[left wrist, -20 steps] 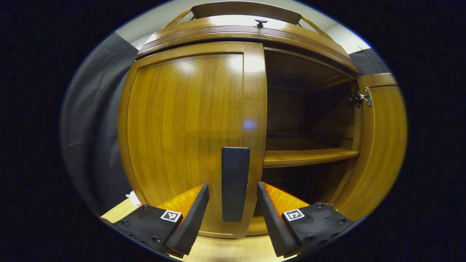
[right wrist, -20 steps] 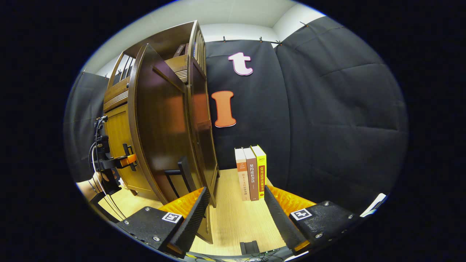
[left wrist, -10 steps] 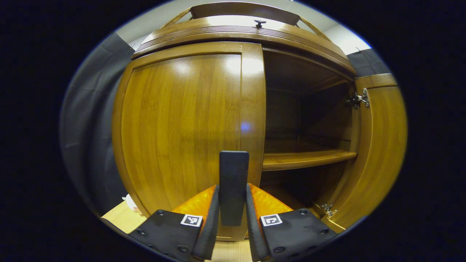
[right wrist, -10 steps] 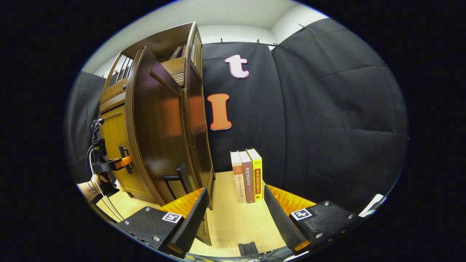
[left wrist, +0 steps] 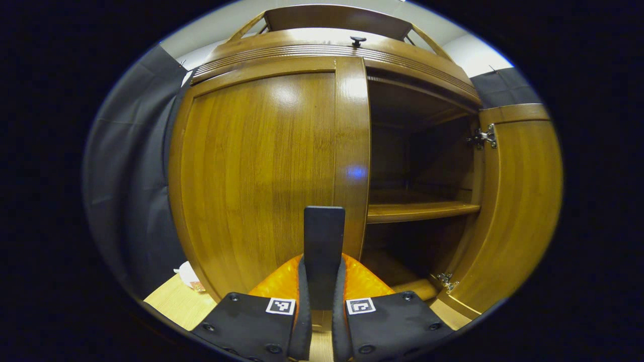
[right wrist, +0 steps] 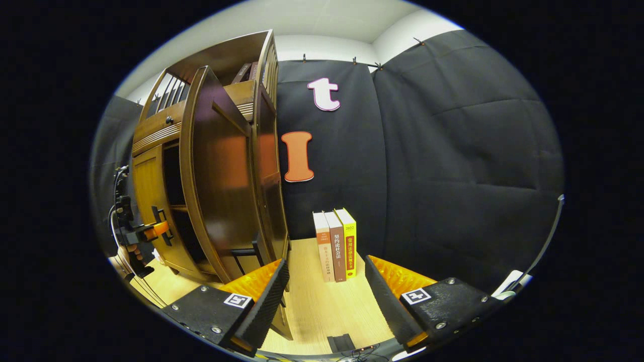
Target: Open the right door of the double-door shoe cabinet with the right hand, and open the left door with the left hand.
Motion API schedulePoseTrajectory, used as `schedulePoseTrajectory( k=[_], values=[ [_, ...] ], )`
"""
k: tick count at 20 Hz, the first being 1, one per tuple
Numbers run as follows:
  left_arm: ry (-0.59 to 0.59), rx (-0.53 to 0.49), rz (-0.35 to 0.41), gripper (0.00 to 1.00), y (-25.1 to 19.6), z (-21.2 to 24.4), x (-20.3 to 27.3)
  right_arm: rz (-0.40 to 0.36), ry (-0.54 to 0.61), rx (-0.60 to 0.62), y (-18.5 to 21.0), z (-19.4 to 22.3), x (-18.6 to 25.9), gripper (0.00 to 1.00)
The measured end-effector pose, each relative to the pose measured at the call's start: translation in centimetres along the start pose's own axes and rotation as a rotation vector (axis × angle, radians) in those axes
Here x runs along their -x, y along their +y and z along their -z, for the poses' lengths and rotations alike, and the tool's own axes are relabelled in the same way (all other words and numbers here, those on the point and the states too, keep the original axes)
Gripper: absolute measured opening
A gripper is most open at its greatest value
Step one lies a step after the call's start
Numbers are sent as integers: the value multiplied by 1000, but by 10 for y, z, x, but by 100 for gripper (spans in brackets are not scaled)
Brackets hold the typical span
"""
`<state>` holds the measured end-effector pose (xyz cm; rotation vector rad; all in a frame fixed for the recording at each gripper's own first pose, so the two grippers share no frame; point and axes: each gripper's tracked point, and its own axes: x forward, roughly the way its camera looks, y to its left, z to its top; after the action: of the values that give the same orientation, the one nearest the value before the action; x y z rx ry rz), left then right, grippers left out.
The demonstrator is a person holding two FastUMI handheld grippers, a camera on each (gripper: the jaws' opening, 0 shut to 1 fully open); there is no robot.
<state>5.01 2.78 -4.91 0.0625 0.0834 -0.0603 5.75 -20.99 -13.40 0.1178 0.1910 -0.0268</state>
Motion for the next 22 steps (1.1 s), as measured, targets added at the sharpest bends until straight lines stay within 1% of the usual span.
schedulePoseTrajectory(
  k=[1, 2, 3, 4, 5, 7, 8, 10, 11, 15, 16, 19, 20, 21, 22],
  values=[
    [4, -1, 6, 23, 2, 1, 8, 6, -4, 0, -1, -2, 3, 99],
    [2, -2, 10, 21, 5, 1, 16, 10, -9, 0, 1, -5, 5, 99],
    [6, -2, 14, 23, 7, 2, 23, 13, -15, 2, 2, -7, 7, 99],
    [5, 0, 17, 21, 9, 3, 32, 17, -20, 7, 4, -10, 10, 99],
    [6, 3, 18, 23, 13, 3, 40, 20, -23, 11, 7, -13, 12, 99],
    [9, 4, 21, 23, 21, 3, 56, 26, -29, 17, 14, -18, 16, 99],
    [10, 7, 25, 21, 25, 3, 65, 29, -33, 20, 18, -20, 20, 99],
    [16, 9, 34, 21, 33, 4, 77, 36, -40, 33, 26, -26, 28, 99],
    [18, 8, 38, 23, 37, 5, 82, 41, -46, 42, 31, -29, 33, 99],
    [25, 15, 58, 23, 51, 4, 102, 61, -69, 47, 54, -41, 51, 99],
    [25, 15, 62, 23, 55, 5, 106, 65, -76, 49, 60, -44, 56, 93],
    [24, 17, 75, 23, 66, 5, 120, 83, -96, 72, 81, -53, 68, 92],
    [21, 17, 79, 21, 71, 6, 126, 89, -100, 81, 88, -55, 70, 92],
    [21, 19, 83, 21, 77, 6, 131, 95, -105, 87, 96, -55, 75, 99],
    [18, 21, 89, 20, 82, 6, 134, 99, -109, 90, 104, -56, 78, 99]
  ],
)
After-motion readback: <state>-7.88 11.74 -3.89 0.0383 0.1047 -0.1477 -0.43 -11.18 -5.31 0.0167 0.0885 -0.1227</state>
